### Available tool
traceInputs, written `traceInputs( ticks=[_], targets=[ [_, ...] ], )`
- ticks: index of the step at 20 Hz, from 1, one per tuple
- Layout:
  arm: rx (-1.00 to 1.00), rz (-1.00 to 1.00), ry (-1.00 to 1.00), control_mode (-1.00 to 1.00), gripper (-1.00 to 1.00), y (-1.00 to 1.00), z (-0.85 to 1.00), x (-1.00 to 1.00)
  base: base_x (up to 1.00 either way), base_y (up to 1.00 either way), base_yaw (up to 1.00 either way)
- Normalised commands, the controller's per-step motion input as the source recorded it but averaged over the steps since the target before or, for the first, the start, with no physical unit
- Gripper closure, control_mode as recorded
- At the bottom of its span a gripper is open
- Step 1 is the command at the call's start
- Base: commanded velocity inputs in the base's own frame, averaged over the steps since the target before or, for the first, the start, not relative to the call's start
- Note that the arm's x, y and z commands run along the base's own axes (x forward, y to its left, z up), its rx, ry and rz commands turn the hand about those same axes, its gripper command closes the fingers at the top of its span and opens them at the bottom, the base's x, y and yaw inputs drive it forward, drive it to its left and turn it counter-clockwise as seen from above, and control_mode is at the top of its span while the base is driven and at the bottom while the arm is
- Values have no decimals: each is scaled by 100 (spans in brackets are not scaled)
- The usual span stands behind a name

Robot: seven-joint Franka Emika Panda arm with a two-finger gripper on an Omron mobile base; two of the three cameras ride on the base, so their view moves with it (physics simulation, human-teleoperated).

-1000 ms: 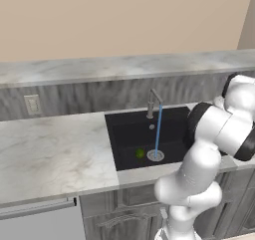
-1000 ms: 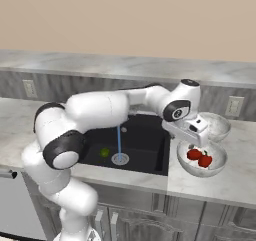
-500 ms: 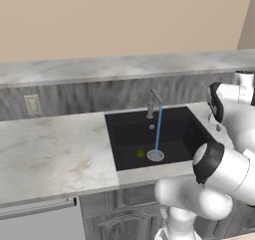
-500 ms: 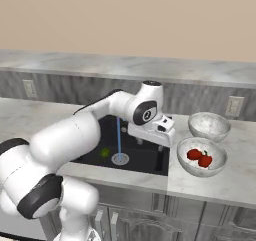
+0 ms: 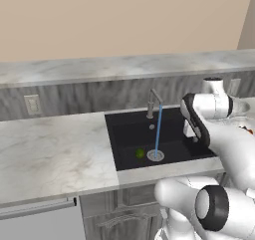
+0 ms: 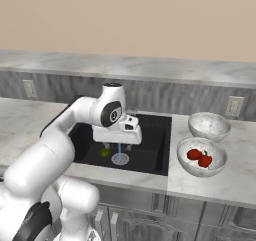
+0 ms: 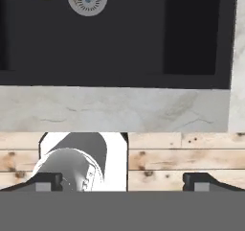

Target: Pick the bell peppers from the sink and place them in one bowl. Place the lime in the other bowl. Then turn off the sink faucet.

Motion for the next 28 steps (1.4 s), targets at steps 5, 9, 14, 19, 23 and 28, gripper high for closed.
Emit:
traceInputs(
  ticks=[5, 9, 14, 19, 23, 28],
  targets=[
    [8, 35, 14, -100, -100, 96, 0, 0, 0, 0, 0],
    [18, 31, 8, -100, -100, 89, 0, 0, 0, 0, 0],
    [28, 23, 1, -100, -100, 77, -2, 2, 0, 0, 0],
    [26, 6, -1, -100, -100, 51, -16, 6, 0, 0, 0],
    [5, -3, -9, -100, -100, 4, -30, 7, 0, 0, 0],
    [0, -9, -8, -100, -100, -2, -20, 21, 0, 0, 0]
  ],
)
